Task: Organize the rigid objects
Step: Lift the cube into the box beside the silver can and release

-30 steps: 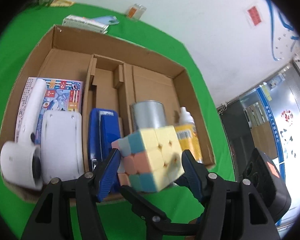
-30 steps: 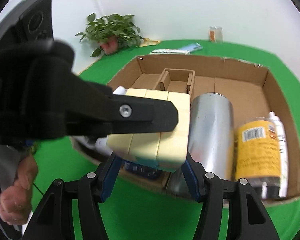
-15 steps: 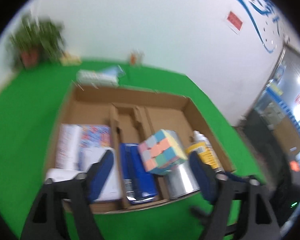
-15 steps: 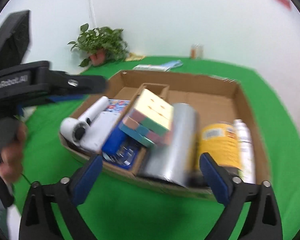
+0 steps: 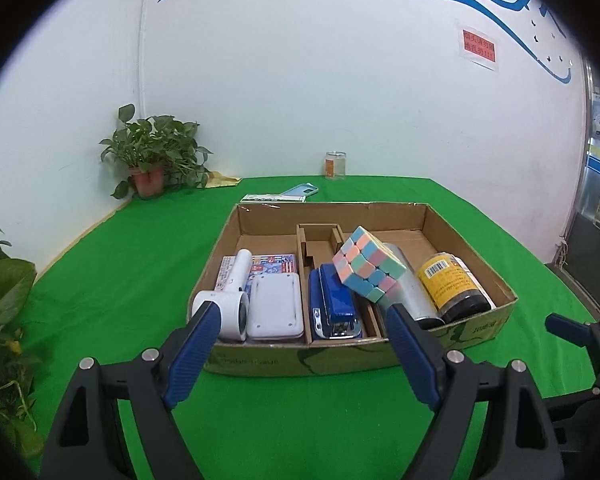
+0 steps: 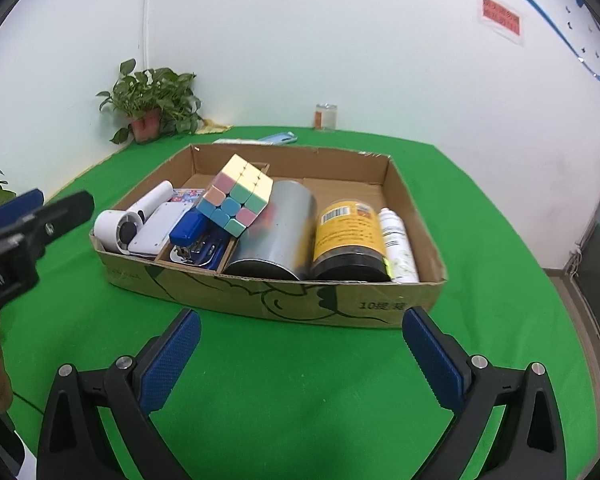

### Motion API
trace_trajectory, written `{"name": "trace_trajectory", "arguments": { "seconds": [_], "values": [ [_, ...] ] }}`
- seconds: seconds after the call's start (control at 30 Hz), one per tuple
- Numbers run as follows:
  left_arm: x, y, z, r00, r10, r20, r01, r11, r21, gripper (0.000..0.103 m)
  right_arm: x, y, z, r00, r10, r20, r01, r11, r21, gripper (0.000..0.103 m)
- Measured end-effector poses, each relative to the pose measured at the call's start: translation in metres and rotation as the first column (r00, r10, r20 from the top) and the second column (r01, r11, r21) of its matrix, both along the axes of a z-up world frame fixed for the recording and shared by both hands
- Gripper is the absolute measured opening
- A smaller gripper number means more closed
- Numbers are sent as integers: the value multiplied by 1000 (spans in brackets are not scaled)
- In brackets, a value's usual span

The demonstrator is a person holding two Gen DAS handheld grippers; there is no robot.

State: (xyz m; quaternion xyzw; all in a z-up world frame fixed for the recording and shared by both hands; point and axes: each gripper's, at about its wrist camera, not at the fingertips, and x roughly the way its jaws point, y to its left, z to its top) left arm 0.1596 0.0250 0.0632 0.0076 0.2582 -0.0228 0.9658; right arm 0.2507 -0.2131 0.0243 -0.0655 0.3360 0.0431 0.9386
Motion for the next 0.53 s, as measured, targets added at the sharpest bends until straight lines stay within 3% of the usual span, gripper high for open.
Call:
{"name": "trace_trajectory", "arguments": {
  "seconds": [0.13,0.2,0.4,0.53],
  "values": [
    [-15,-3,1,1000,12,11,-11,1000,-11,84,-25,1,14,999,-2,43,2,1000,-18,102],
    [-19,-6,-2,1000,-4,-23,3,1000,-24,84,-37,-1,18,998,-3,55,4,1000,-22,102],
    [-30,-10,-12,999,-14,-47,12,999,-48,84,-56,-1,16,998,6,65,-4,999,-33,102],
    [-31,-10,-17,999,23,-46,-24,1000,-14,84,-62,-3,9,998,-2,59,3,1000,-31,102]
  ]
}}
